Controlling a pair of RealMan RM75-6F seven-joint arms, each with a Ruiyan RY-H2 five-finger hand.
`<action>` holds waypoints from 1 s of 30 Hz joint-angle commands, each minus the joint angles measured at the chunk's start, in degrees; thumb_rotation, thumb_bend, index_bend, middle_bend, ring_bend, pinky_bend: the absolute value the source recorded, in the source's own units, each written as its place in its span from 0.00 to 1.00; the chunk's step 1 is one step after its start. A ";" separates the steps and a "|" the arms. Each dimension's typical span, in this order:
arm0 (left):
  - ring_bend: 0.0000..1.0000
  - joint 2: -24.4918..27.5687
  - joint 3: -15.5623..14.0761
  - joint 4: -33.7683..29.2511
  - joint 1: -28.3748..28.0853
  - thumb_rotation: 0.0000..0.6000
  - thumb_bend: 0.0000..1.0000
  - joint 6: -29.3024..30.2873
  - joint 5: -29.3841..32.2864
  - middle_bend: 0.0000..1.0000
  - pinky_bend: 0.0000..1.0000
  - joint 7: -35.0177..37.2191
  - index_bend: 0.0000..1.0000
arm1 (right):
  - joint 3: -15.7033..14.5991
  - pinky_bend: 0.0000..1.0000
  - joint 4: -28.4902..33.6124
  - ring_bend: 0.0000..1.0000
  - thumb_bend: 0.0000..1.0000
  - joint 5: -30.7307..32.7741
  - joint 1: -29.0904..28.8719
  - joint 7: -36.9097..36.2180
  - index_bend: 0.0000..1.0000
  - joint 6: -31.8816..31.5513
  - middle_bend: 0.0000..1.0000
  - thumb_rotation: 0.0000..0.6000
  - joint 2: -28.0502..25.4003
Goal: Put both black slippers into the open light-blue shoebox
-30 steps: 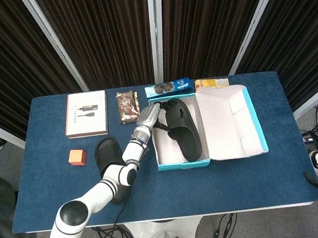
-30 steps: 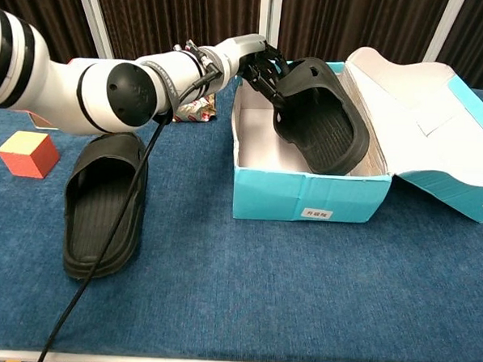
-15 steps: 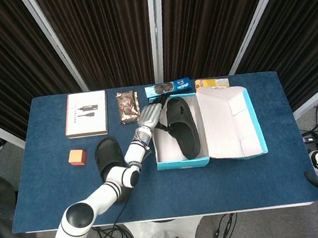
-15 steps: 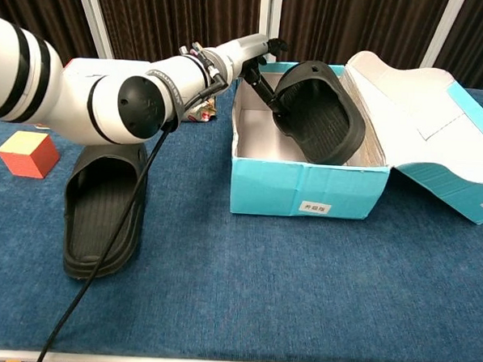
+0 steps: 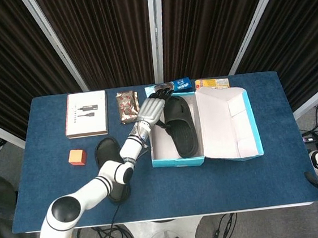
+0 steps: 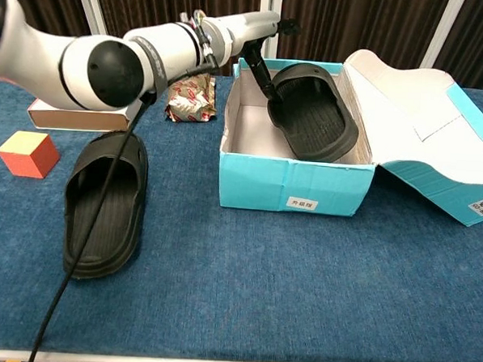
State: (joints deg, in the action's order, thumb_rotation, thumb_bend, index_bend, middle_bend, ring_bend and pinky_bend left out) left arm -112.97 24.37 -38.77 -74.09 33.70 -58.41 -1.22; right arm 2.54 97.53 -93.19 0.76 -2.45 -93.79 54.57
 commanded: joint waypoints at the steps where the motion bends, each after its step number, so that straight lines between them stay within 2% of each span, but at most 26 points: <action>1: 0.00 8.02 -1.83 -11.15 2.37 1.00 0.00 -0.30 2.04 0.00 0.13 -7.63 0.00 | -0.02 0.00 0.02 0.00 0.11 -0.29 -0.09 -0.01 0.00 -0.02 0.04 1.00 -0.05; 4: 0.00 11.32 -2.71 -16.70 2.94 1.00 0.00 1.09 3.93 0.00 0.13 -12.15 0.00 | -0.04 0.00 0.04 0.00 0.11 -0.61 -0.16 -0.08 0.00 -0.09 0.04 1.00 -0.12; 8: 0.00 16.11 -2.43 -25.29 3.78 1.00 0.00 2.67 5.89 0.00 0.13 -14.36 0.00 | -0.12 0.00 -0.08 0.00 0.11 -0.75 -0.16 -0.22 0.00 -0.07 0.04 1.00 -0.15; 11: 0.00 20.45 -2.30 -32.90 4.56 1.00 0.01 4.23 4.89 0.02 0.13 -14.86 0.06 | -0.12 0.00 -0.20 0.00 0.11 -0.78 -0.19 -0.36 0.00 -0.07 0.04 1.00 -0.08; 12: 0.00 21.70 -2.56 -34.88 4.66 1.00 0.03 4.25 4.15 0.04 0.13 -15.08 0.09 | -0.12 0.00 -0.22 0.00 0.11 -0.82 -0.24 -0.36 0.00 -0.02 0.04 1.00 -0.03; 13: 0.00 23.11 -3.07 -37.04 4.62 1.00 0.10 4.09 2.97 0.07 0.13 -15.46 0.13 | -0.11 0.00 -0.22 0.00 0.11 -0.89 -0.31 -0.33 0.00 0.04 0.04 1.00 0.05; 14: 0.00 23.90 -3.48 -38.30 4.48 1.00 0.21 3.78 2.04 0.10 0.13 -15.63 0.17 | -0.12 0.00 -0.22 0.00 0.12 -0.96 -0.37 -0.32 0.00 0.09 0.04 1.00 0.14; 15: 0.00 24.41 -3.86 -39.17 4.25 1.00 0.28 3.40 1.17 0.11 0.13 -15.68 0.19 | -0.13 0.00 -0.22 0.00 0.12 -1.03 -0.42 -0.33 0.00 0.15 0.04 1.00 0.23; 17: 0.00 24.44 -4.52 -39.88 3.53 1.00 0.46 2.48 -0.33 0.14 0.13 -15.14 0.23 | -0.19 0.00 -0.24 0.00 0.12 -1.19 -0.49 -0.34 0.00 0.22 0.04 1.00 0.40; 20: 0.00 23.58 -5.94 -39.03 2.02 1.00 0.58 0.62 -2.07 0.17 0.12 -15.07 0.25 | -0.26 0.00 -0.26 0.00 0.12 -1.22 -0.37 -0.27 0.00 0.07 0.04 1.00 0.44; 25: 0.00 21.41 -8.28 -36.42 -0.97 1.00 0.65 -1.68 -2.12 0.17 0.12 -17.43 0.25 | -0.30 0.00 -0.45 0.00 0.12 -0.85 0.09 -0.60 0.00 -0.46 0.04 1.00 0.34; 30: 0.00 19.00 -9.29 -33.95 -2.80 1.00 0.67 -0.94 -0.35 0.17 0.12 -19.71 0.25 | -0.38 0.00 -0.86 0.00 0.12 -0.60 0.23 -1.00 0.00 -0.43 0.04 1.00 0.52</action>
State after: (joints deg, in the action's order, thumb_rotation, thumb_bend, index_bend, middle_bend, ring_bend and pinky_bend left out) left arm -93.42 15.32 -73.23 -76.42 32.44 -59.27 -20.56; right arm 2.15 96.66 -93.79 0.99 -3.45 -94.22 55.09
